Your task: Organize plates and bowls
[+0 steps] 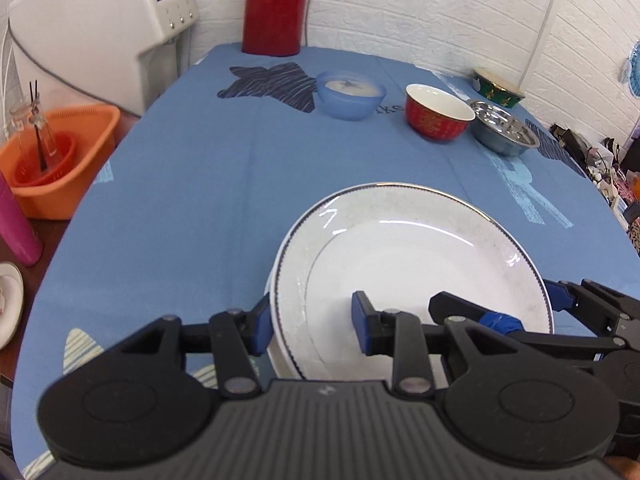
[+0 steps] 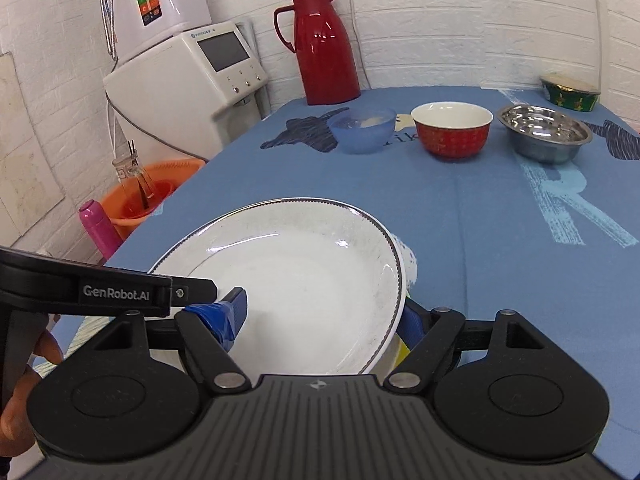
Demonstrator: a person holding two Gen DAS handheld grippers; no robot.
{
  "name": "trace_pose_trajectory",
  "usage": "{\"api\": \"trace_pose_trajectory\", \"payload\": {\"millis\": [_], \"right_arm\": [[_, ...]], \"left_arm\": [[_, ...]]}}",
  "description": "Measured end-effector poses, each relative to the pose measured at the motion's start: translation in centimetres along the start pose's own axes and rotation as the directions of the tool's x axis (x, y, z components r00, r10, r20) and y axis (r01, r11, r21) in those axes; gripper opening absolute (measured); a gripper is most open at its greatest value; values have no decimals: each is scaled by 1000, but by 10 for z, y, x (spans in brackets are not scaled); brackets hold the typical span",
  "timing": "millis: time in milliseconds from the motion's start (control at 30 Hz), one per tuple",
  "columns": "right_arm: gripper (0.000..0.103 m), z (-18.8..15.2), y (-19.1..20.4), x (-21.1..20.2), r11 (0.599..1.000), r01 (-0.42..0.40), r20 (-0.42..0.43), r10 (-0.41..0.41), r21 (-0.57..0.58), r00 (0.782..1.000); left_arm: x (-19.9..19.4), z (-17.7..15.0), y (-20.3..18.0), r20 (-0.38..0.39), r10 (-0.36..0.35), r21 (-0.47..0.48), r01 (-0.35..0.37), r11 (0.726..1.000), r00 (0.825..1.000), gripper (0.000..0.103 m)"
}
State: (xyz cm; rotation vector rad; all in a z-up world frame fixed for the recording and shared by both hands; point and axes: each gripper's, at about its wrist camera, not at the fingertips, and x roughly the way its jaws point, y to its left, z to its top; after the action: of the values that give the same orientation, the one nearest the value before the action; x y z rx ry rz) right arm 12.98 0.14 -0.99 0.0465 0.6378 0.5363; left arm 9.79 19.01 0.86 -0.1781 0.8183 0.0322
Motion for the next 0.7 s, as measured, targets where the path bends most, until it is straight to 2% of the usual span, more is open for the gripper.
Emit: {"api": "trace_pose_trajectory", "payload": {"millis": [367, 500, 567, 600, 700], "right_arm": [[65, -4, 2, 0, 998, 35, 18, -35, -43, 999], [65, -6, -5, 3, 999, 25, 6, -25, -26, 1000], [65, -8, -12, 7, 1000, 3, -10, -3, 10, 1000], [65, -10, -13, 8, 1000, -16, -10, 16, 25, 1000], [65, -9, -10, 9, 1000, -15, -8, 15, 21, 1000]], "left_arm": [[7, -5, 10, 2, -83, -26, 83, 996, 997, 32], [-1, -4, 17, 45, -120, -38, 121, 992, 992, 48], [-10, -2, 16, 80, -111, -11, 112, 994, 991, 49], [-14, -1, 16, 97, -105, 1, 105, 994, 990, 52], [-21, 4, 15, 125, -91, 14, 90, 996, 988, 55]]}}
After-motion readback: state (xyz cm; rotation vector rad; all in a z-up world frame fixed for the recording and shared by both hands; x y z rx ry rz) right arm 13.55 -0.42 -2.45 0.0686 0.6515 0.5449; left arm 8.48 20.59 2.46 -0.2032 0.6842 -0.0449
